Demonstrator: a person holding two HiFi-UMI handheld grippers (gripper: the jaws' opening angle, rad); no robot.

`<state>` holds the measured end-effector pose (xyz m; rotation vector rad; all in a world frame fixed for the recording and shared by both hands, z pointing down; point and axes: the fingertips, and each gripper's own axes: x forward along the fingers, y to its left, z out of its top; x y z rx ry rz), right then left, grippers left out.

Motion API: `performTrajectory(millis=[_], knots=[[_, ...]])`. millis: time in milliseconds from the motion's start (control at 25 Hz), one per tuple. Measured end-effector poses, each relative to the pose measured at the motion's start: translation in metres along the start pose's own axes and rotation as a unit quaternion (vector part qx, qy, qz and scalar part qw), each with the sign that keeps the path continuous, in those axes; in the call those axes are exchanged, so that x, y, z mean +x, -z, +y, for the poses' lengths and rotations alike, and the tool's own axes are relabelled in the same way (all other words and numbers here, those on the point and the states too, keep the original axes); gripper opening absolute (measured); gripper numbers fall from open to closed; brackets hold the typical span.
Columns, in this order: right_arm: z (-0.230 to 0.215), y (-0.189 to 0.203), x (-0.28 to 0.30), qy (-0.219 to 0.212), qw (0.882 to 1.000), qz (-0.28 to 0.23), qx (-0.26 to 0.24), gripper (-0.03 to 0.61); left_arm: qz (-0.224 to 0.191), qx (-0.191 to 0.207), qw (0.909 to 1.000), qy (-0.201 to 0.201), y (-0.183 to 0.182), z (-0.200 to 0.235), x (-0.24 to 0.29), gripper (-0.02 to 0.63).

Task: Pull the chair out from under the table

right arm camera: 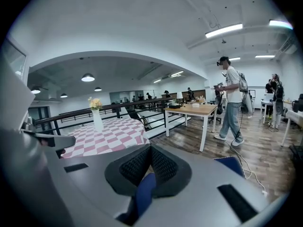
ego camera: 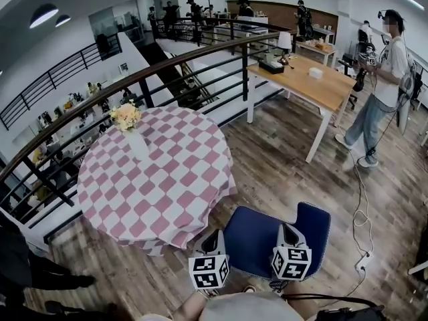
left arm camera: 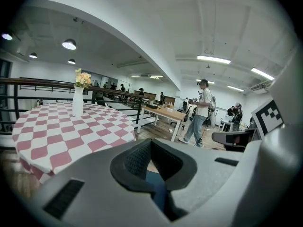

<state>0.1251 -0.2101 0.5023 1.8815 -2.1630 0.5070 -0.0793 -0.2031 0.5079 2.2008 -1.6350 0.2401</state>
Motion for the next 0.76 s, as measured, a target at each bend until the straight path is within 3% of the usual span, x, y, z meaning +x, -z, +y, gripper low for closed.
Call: performTrajectory(millis=[760], knots=[[-0.003, 0.018, -0.002, 0.003, 1.0, 0.026, 0.006, 0.015, 0.013, -0.007, 0.9999, -0.001, 0.013, 0.001, -0.002, 0.003]])
